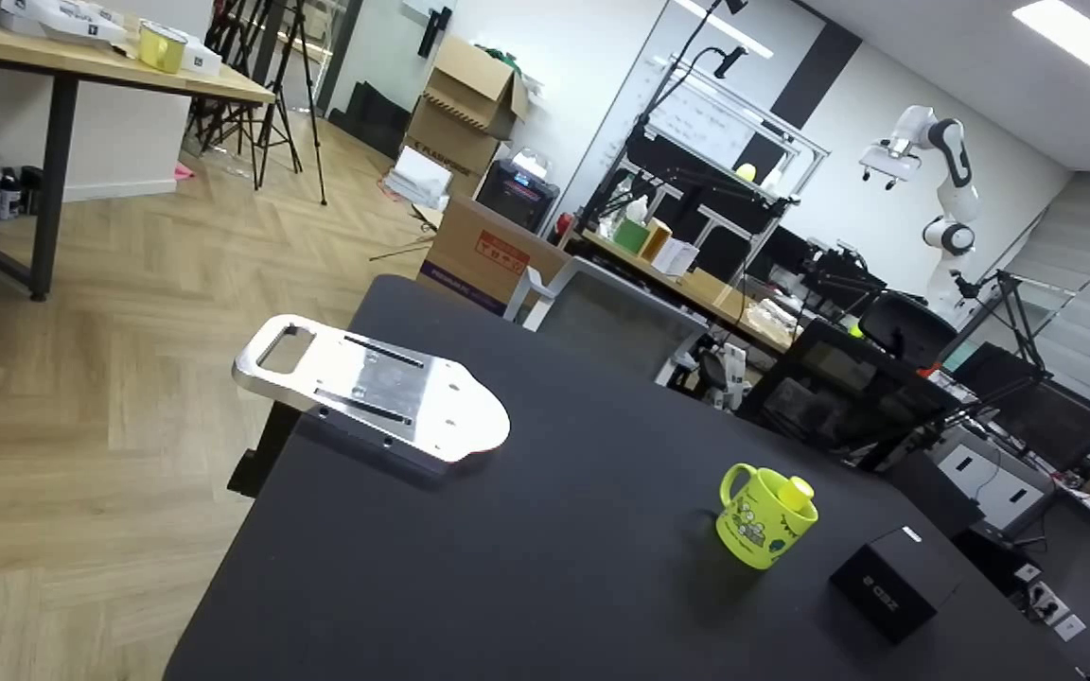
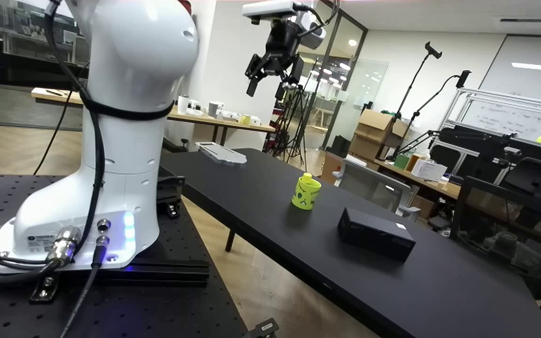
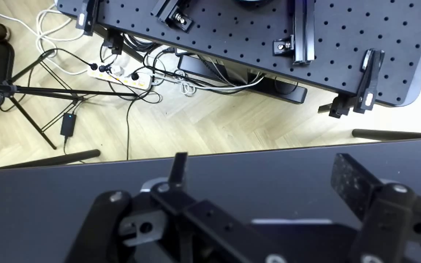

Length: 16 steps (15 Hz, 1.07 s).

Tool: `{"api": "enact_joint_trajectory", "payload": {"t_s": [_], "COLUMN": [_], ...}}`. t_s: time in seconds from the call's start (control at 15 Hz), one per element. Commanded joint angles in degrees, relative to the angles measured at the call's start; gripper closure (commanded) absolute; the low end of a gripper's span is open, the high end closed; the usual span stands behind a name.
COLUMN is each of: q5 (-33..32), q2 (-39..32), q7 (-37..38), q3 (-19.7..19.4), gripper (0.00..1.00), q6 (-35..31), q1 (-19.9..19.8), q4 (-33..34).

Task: Take the glue stick out of the mug

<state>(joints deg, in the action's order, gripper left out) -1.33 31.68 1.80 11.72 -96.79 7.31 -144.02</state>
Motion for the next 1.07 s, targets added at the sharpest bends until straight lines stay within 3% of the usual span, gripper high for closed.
{"api": "enact_joint_trajectory", "payload": {"t_s": [0.0, 0.2, 0.4, 1.0], "q5": [-2.09, -3.64, -3.26, -3.75], "q2": [-7.9, -18.2, -29.14, -58.03], "q7": [0.19, 0.68, 1.42, 1.24], "q3": [-2.31, -3.53, -4.2, -4.82], "gripper": [0.0, 0.0, 0.0, 0.0], "q6": [-8.49, -18.36, -24.03, -23.62], "q1": [-1.41, -3.17, -3.51, 0.55], "q4": [3.33, 8.0, 15.2, 42.82]}}
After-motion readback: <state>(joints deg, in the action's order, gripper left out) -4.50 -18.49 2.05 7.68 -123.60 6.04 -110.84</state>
